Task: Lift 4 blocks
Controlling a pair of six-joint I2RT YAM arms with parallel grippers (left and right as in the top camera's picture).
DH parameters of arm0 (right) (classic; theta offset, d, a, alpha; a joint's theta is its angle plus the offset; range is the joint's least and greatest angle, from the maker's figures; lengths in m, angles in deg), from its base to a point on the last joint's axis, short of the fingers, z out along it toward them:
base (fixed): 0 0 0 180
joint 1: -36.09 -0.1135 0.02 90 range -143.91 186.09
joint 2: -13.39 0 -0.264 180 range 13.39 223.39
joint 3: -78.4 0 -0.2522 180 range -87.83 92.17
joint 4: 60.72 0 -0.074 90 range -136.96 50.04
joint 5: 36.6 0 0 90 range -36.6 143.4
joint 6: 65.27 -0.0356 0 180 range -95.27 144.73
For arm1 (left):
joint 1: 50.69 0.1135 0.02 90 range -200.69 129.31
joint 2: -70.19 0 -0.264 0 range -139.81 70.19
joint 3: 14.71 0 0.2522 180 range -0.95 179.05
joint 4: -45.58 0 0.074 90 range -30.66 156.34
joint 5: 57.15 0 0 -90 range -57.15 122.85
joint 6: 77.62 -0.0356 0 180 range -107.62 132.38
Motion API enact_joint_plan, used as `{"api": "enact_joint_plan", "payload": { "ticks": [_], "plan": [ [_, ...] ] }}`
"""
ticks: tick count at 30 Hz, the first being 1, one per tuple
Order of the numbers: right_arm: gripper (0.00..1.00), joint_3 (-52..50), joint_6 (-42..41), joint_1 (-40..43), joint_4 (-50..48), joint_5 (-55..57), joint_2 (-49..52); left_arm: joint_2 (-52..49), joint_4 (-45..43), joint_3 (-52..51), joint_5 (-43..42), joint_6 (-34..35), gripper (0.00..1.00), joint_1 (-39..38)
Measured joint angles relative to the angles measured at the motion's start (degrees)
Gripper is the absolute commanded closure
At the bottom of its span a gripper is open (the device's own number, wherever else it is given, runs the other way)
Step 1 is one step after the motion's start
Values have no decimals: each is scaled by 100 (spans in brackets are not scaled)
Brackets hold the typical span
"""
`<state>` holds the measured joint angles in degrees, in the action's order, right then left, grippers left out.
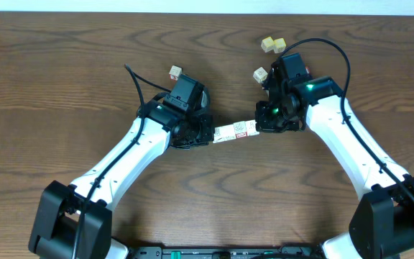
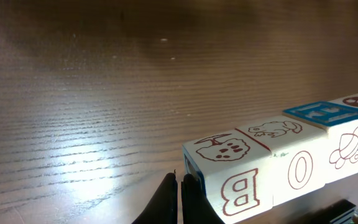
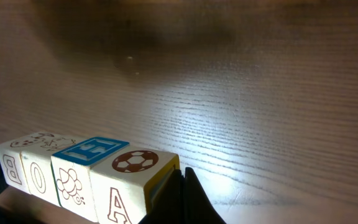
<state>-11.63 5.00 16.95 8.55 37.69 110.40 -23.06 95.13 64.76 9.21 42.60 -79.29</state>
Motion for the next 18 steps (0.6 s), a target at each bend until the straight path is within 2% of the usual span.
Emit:
{"api": "enact_joint_plan", "payload": {
  "ticks": [18],
  "plan": [
    [99, -1016, -131, 0, -1071, -133, 0, -728, -68, -24, -4, 2, 93, 0]
  ]
}}
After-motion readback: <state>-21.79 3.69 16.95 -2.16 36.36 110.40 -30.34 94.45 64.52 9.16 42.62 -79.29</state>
